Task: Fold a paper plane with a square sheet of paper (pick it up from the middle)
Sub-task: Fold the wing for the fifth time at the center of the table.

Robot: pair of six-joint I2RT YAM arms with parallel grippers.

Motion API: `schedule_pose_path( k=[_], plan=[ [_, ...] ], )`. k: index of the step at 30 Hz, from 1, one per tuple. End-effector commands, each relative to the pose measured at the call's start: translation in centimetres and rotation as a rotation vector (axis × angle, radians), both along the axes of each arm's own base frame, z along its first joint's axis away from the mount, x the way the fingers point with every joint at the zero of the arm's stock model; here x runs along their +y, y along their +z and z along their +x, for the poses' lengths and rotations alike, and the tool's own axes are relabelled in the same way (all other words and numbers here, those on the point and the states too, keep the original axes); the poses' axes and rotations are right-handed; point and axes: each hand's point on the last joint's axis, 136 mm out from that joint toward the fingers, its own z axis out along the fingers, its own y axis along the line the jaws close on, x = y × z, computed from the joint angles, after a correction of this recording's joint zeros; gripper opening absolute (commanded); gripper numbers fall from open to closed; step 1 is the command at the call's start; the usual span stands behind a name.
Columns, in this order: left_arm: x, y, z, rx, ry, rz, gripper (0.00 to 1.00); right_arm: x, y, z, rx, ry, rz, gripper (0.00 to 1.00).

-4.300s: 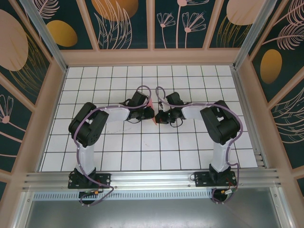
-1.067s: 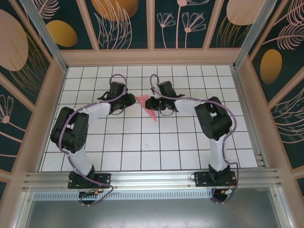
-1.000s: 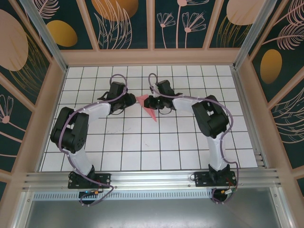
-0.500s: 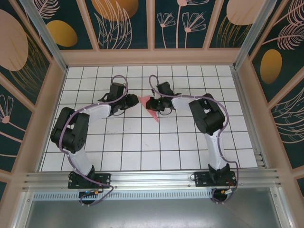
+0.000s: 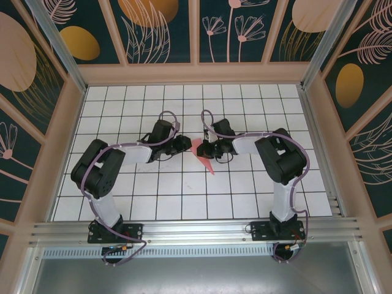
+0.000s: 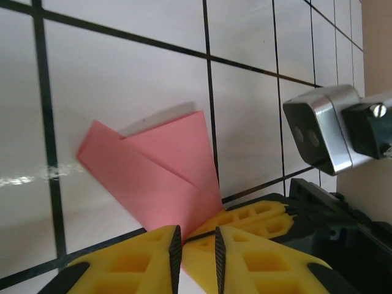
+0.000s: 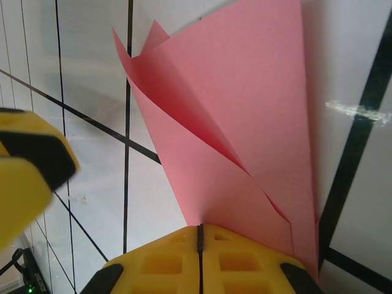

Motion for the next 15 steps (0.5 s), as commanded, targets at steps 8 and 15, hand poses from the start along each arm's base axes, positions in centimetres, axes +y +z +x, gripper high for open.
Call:
schedule_pose_path(
  k=[8,15],
  plan=[
    [-2.5,-1.0,0.3,0.033,-0.060,-0.053,0.18,-1.5,-2.5,-1.9,0.106,-0.020,-0.060,0.05],
    [-3.0,-1.5,0.2,0.045,-0.081,-0.068,0.18,-1.8,-3.1,-2.3,0.125,-0.028,-0.073,0.04]
  ],
)
